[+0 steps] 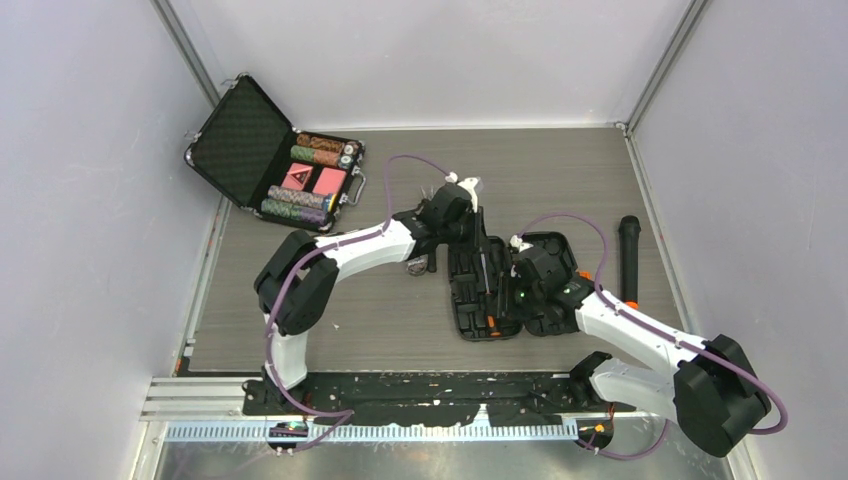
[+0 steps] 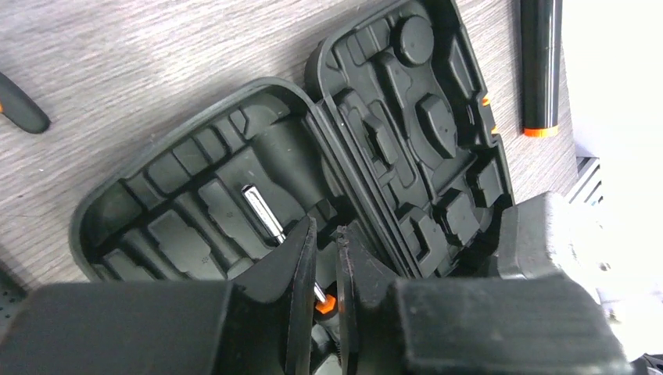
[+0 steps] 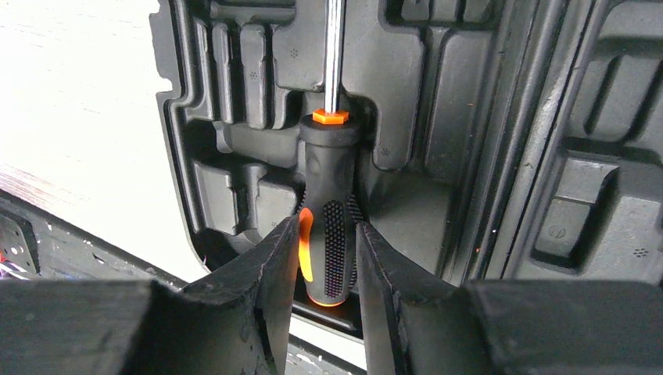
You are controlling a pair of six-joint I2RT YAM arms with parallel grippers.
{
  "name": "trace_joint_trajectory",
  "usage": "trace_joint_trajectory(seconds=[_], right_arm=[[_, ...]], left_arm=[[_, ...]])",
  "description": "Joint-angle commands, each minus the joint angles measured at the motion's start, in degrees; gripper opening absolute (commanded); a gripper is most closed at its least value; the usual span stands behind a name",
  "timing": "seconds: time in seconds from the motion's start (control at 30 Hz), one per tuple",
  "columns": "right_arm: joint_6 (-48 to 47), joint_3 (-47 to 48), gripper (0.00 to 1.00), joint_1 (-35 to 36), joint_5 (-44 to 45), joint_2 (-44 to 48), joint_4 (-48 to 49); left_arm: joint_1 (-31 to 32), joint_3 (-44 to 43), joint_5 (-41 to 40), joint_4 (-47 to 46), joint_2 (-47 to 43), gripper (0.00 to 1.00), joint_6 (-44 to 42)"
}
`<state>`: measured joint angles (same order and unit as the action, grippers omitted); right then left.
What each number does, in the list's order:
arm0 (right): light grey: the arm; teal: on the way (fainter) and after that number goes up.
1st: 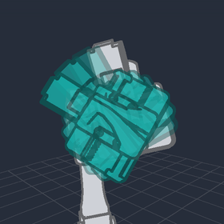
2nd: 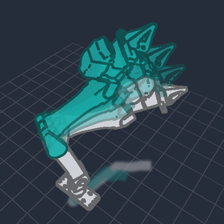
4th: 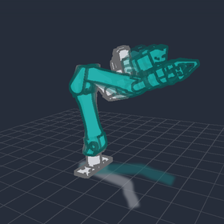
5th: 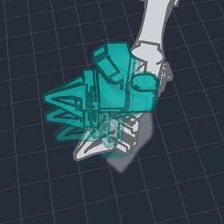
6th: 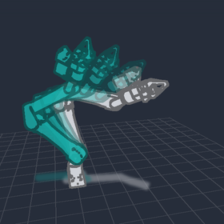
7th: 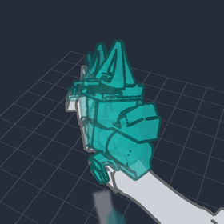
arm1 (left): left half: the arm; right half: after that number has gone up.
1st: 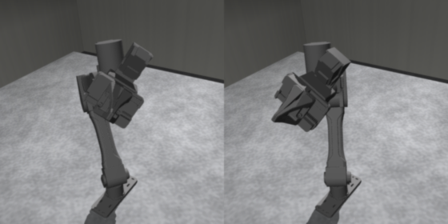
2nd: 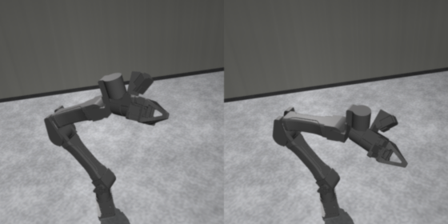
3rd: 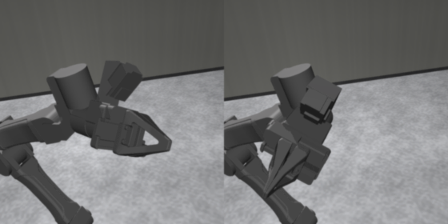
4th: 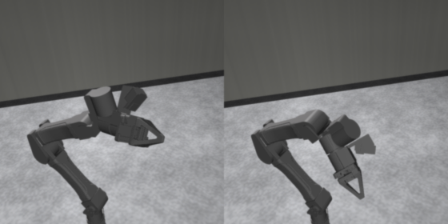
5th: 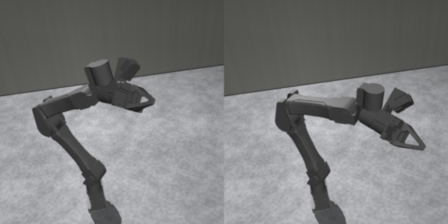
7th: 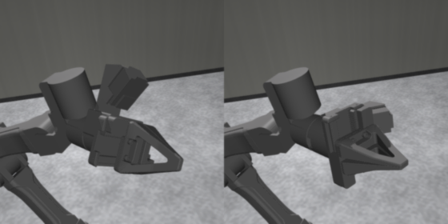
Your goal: Pack the tool kit
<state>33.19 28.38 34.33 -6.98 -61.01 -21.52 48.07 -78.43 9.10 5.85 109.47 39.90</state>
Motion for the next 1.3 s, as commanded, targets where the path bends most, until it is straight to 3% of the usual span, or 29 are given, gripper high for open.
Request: trace_joint_trajectory(seconds=[0.0,0.93,1.27], right_arm=[[0.4,0.5,0.38,-0.2,-1.0,-0.2,1.6],[-1.9,3.6,0.38,-0.2,-4.0,-3.5,-4.4],[-1.8,2.5,0.18,-0.3,-3.7,-7.2,-5.7]], left_arm=[[0.6,-1.7,2.0,-2.4,0.6,0.15,1.5],[0.7,-1.2,1.5,0.3,6.9,0.11,1.4],[0.7,-2.1,0.9,4.1,9.3,0.01,1.7]])
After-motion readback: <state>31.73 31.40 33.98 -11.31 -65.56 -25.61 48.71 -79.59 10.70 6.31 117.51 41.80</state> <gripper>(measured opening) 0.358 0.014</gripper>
